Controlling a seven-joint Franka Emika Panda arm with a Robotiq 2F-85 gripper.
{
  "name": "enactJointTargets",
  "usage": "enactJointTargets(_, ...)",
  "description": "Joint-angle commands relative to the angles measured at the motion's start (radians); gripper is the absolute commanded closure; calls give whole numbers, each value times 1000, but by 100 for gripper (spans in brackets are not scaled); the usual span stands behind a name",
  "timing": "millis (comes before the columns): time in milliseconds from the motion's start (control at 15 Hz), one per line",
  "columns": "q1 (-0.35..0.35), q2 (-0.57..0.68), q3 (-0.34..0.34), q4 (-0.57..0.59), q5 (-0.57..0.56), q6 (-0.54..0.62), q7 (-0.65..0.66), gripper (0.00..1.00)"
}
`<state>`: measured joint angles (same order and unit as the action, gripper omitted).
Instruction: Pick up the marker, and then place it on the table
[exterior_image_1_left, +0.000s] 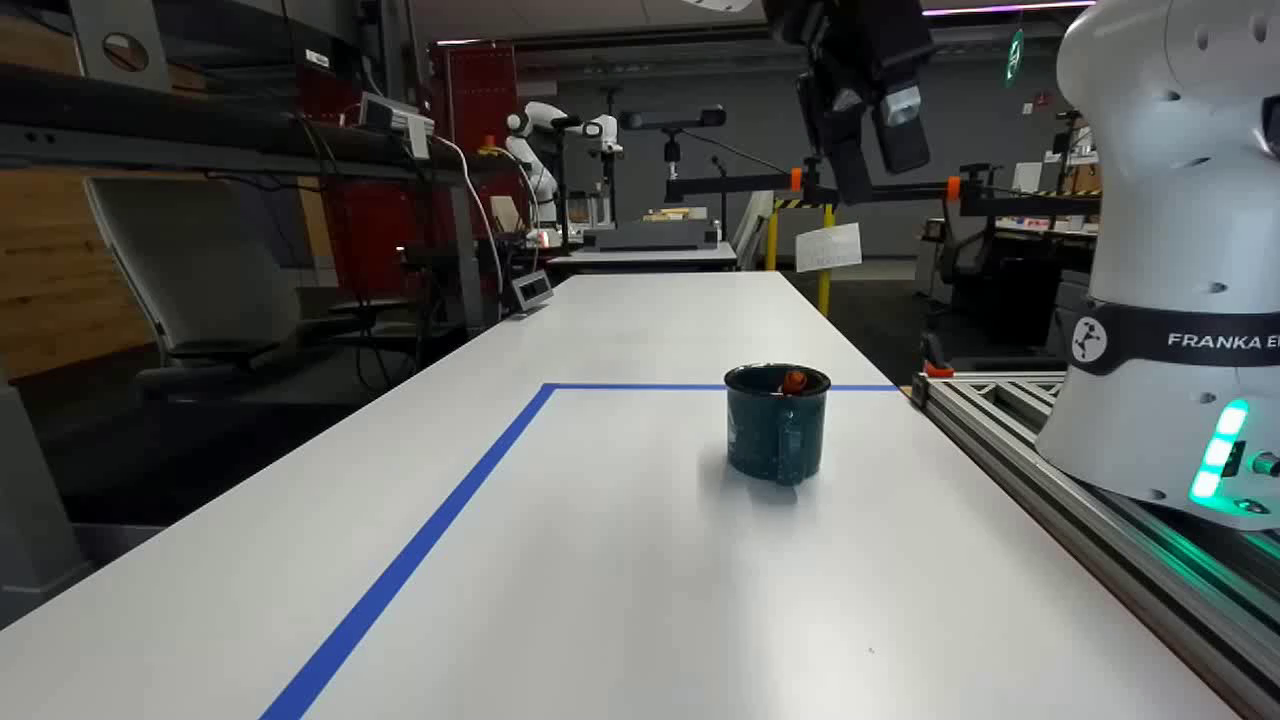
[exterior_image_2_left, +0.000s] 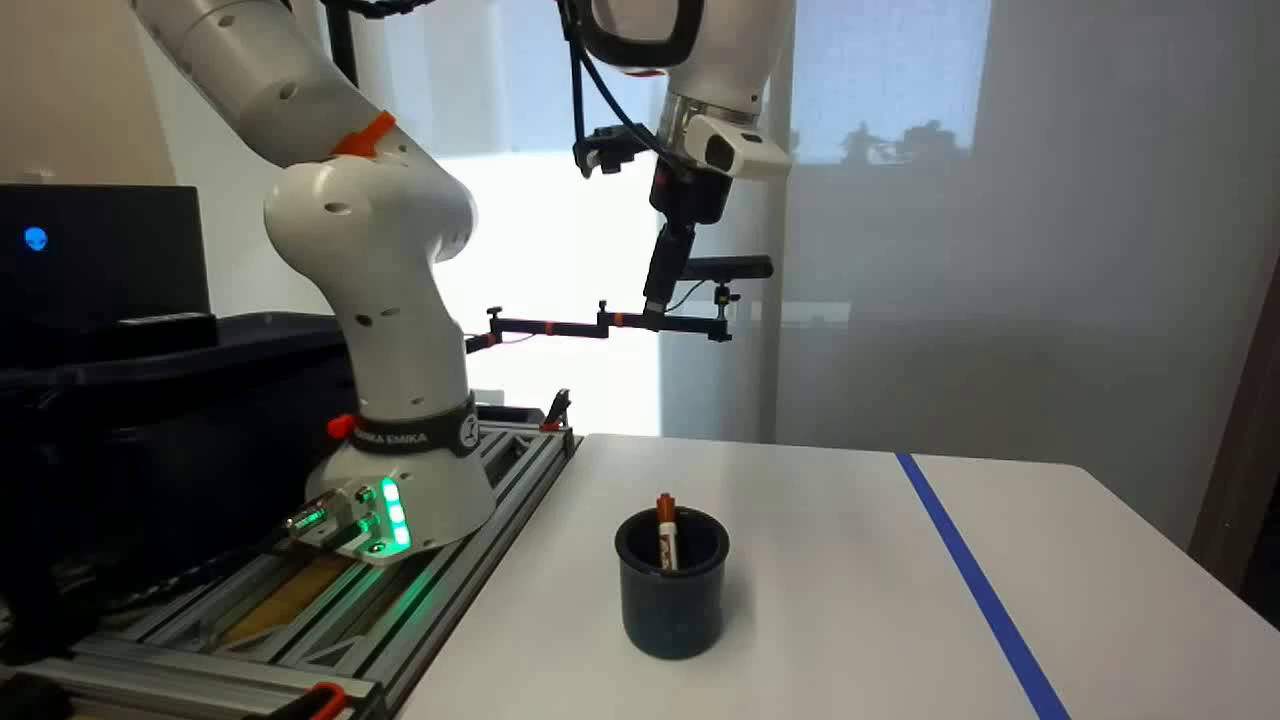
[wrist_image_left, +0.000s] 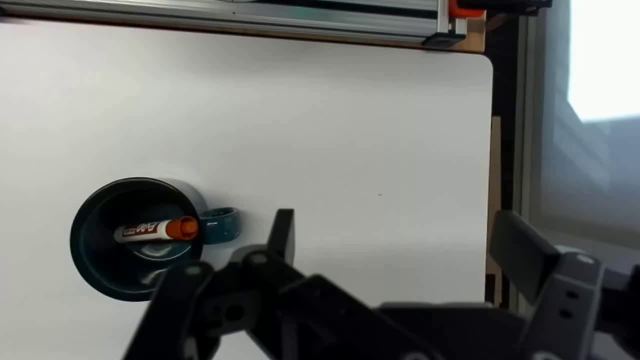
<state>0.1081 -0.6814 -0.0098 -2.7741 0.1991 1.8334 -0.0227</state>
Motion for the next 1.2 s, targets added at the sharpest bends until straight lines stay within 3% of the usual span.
enactJointTargets(0,-13,0,12,2,6,-5,-7,0)
enactJointTargets(400,-21,26,23,3,32,42,32,0)
enactJointTargets(1133,-182,215,-11,2,136,285,349,0)
